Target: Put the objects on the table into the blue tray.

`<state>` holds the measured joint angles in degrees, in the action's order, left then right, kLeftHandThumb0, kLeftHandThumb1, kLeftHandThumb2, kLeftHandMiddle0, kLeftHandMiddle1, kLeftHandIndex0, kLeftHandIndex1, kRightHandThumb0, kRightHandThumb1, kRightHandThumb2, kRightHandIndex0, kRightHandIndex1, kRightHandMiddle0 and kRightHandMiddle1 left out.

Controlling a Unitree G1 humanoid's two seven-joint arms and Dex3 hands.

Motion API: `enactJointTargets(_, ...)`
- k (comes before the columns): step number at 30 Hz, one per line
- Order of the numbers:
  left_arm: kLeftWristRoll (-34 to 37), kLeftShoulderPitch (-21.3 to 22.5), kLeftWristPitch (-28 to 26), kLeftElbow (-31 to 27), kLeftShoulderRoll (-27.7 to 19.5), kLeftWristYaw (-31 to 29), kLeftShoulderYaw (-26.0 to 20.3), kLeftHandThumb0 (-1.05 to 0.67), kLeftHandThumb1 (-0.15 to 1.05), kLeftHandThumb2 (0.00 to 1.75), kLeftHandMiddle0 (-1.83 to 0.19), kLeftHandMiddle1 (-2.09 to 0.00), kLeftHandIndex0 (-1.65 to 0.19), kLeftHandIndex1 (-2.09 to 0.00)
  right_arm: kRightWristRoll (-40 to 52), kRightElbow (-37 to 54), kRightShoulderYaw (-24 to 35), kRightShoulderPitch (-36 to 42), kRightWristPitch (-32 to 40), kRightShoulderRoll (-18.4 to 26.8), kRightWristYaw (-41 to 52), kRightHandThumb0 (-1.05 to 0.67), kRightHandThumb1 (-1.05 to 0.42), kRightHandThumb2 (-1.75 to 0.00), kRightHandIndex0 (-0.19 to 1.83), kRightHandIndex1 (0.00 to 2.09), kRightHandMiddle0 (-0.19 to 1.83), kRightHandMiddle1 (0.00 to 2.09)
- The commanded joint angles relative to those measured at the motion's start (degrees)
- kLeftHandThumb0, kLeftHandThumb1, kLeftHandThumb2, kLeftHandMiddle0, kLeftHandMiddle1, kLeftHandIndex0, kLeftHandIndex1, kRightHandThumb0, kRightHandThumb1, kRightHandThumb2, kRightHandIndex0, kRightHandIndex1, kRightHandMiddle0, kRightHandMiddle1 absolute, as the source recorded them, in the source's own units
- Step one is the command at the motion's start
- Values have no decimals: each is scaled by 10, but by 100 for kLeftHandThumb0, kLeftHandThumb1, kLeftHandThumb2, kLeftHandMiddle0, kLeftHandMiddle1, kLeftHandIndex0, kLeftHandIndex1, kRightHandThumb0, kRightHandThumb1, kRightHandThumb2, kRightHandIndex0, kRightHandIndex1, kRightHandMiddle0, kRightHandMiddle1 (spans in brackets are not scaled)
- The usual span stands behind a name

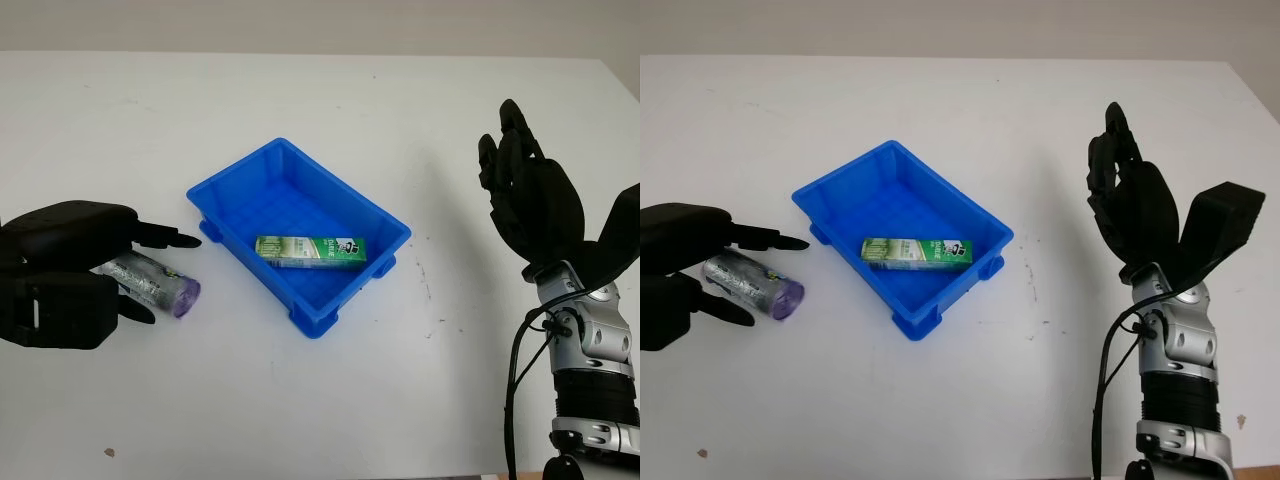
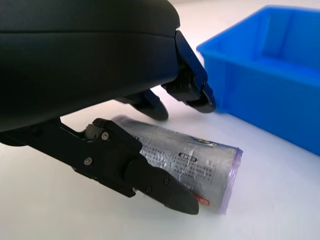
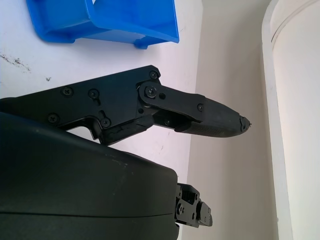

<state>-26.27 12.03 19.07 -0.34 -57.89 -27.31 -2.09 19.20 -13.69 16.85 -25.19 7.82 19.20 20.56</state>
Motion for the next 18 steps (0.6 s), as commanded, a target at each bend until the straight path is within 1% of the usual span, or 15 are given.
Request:
enactJointTargets(1,-37,-3,42,29,5,34,26,-29,97,7,-82,-203,-75,-22,2,11,7,1,-1,14,1,-75,-105,-63,-19,0,-19,0)
enactJointTargets(2,-72,0,64,39,0,64,34,-29,98,6,-82,-206,-73,-45,0,10,7,1,-3,16,2,-75,-105,-63,-19,0,-19,0)
enactJointTargets(3,-116,3,82,44,-10,93,44,-32,99,6,-77,-208,-61,-86,-1,9,7,0,-5,17,2,-75,-105,-62,-19,0,-19,0)
enactJointTargets(4,-168,7,90,43,-22,118,55,-38,102,8,-68,-209,-40,-142,-1,9,7,-1,-4,17,1,-76,-105,-62,-19,0,-19,0)
enactJointTargets(5,-211,10,92,39,-30,135,63,-43,103,11,-62,-209,-32,-166,1,7,7,-3,-4,17,3,-76,-105,-61,-19,0,-19,0)
enactJointTargets(6,-251,12,91,36,-35,154,71,-46,104,13,-60,-209,-27,-181,3,5,7,-5,-3,18,4,-77,-105,-61,-19,0,-19,0)
enactJointTargets(7,-286,15,86,30,-41,162,79,-50,104,16,-68,-209,-27,-196,3,5,7,-6,-3,18,4,-77,-105,-61,-19,0,-19,0)
enactJointTargets(8,-313,17,81,24,-44,164,85,-53,105,21,-73,-209,-27,-203,2,3,7,-7,-4,18,5,-77,-105,-61,-19,0,-19,0)
enactJointTargets(10,-343,18,71,13,-46,161,91,-56,105,30,-84,-209,-27,-208,1,2,7,-9,-4,17,4,-77,-105,-61,-19,0,-19,0)
enactJointTargets(13,-343,13,55,-12,-43,135,87,-57,105,35,-89,-209,-30,-209,1,1,6,-12,-2,16,2,-76,-105,-60,-19,0,-19,0)
enactJointTargets(15,-313,11,35,-51,-40,77,77,-55,105,34,-80,-209,-28,-209,1,-2,5,-15,-3,16,3,-76,-105,-61,-19,0,-19,0)
enactJointTargets(16,-284,9,28,-69,-36,54,67,-53,105,33,-73,-209,-25,-209,1,-4,5,-16,-5,16,4,-76,-105,-61,-19,0,-19,0)
enactJointTargets(18,-203,4,5,-105,-25,2,45,-50,105,25,-71,-209,-34,-209,0,-5,5,-18,-6,15,4,-75,-105,-63,-19,0,-19,0)
